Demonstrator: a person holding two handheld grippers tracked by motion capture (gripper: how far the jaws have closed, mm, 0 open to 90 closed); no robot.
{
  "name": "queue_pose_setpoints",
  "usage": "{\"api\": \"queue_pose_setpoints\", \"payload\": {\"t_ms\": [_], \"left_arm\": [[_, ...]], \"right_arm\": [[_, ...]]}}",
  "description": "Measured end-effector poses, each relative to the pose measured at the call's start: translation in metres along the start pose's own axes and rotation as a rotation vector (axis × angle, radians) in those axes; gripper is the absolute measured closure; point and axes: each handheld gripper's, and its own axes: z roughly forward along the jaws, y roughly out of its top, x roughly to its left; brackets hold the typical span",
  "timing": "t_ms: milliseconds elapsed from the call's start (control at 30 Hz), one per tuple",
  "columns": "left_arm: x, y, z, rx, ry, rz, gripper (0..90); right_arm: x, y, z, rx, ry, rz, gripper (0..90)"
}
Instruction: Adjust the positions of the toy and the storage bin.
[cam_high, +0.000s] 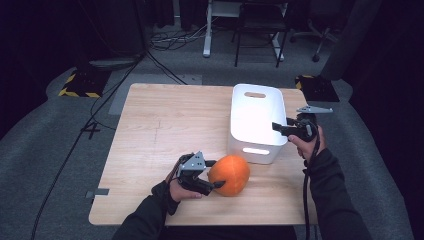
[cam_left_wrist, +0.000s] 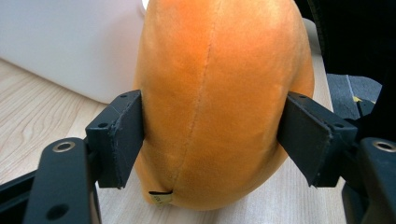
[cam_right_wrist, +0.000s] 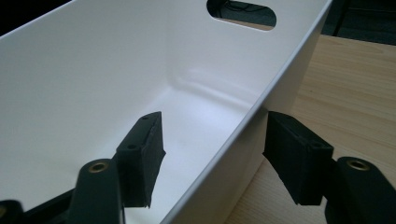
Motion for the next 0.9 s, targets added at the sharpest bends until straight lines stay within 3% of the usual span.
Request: {"api": "queue_pose_setpoints", "payload": {"t_ms": [200, 300, 400, 433, 533, 733, 900], "left_arm": [[-0.001, 0.000, 0.002, -0.005, 0.001, 0.001, 26.2], [0.000, 0.000, 0.002, -0.010, 0.002, -0.004, 26.2], [0.000, 0.000, 0.003, -0.011, 0.000, -0.002, 26.0], [0.001, 0.000, 0.003, -0.010, -0.001, -0.003, 25.8], [0.000, 0.000, 0.004, -0.010, -0.002, -0.002, 25.5], [0.000, 0.000, 0.003, -0.006, -0.001, -0.007, 23.5], [0.000, 0.001, 0.003, 0.001, 0.021, 0.004, 19.1]], "right_arm": [[0.008, 0.005, 0.006, 0.030, 0.025, -0.020, 41.6], [0.023, 0.009, 0.013, 0.051, 0.028, -0.027, 41.3], [0.032, 0.011, 0.017, 0.057, 0.026, -0.047, 39.1], [0.041, 0.013, 0.021, 0.067, 0.033, -0.076, 35.8], [0.049, 0.013, 0.023, 0.075, 0.044, -0.111, 28.9], [0.053, 0.016, 0.009, 0.036, 0.069, -0.139, 26.1], [0.049, 0.017, -0.024, -0.010, 0.043, -0.188, 25.1]]}}
